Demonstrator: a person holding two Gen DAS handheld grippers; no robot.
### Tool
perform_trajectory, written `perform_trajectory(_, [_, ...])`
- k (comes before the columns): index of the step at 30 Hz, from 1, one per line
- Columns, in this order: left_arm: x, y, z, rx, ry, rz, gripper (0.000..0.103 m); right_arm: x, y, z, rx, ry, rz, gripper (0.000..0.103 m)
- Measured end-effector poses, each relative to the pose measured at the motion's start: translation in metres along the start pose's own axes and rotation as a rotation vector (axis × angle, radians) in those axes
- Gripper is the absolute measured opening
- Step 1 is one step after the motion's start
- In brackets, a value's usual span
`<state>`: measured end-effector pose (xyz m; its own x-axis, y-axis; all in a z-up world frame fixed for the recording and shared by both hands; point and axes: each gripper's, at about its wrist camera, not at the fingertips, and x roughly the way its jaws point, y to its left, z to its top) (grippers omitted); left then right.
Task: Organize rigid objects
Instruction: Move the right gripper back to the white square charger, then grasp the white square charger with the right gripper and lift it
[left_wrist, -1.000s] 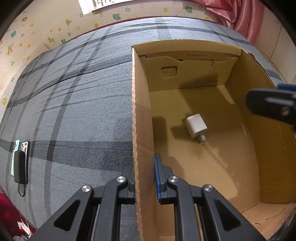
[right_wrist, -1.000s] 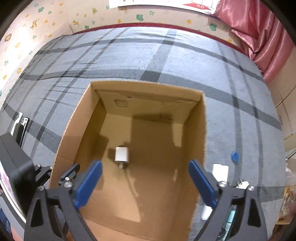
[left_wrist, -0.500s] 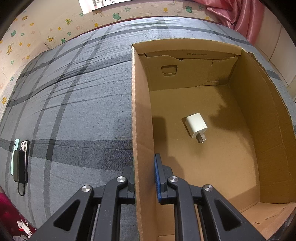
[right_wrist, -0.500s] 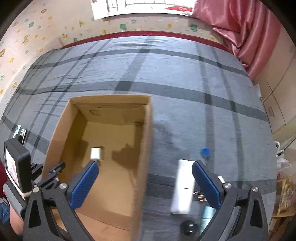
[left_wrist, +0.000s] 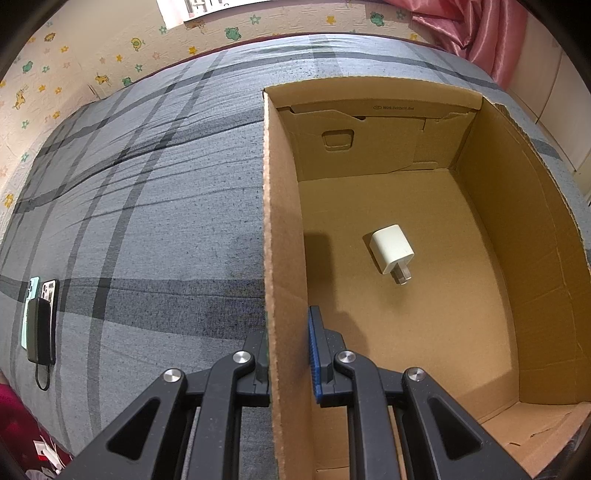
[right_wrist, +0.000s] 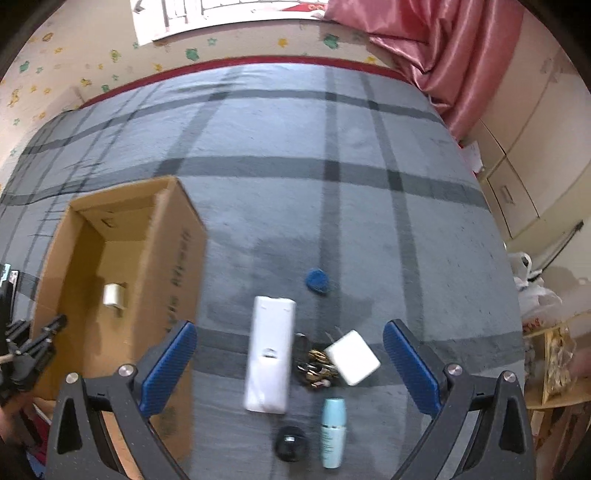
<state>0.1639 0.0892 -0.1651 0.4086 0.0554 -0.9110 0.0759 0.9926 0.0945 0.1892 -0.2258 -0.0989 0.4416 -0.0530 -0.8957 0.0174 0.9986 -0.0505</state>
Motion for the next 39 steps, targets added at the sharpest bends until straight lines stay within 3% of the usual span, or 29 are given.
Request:
perform_trajectory(13, [0.001,0.001,-0.001,-0.004,-0.001,-0.002,0.015,0.062,-0.058,-0.032,0.108,0.097,-0.01,0.103])
perform_trajectory(27, [-0.001,-0.002,-0.001,0.002,-0.001,0.009,0.015,0.118,-0.082,-0.045,0.189,0.181,0.0,0.103])
perform_trajectory(39, [0.0,-0.001,-0.001,-0.003,-0.001,0.005,0.015,0.136,-0.094,-0.04,0.211,0.203,0.025,0.103])
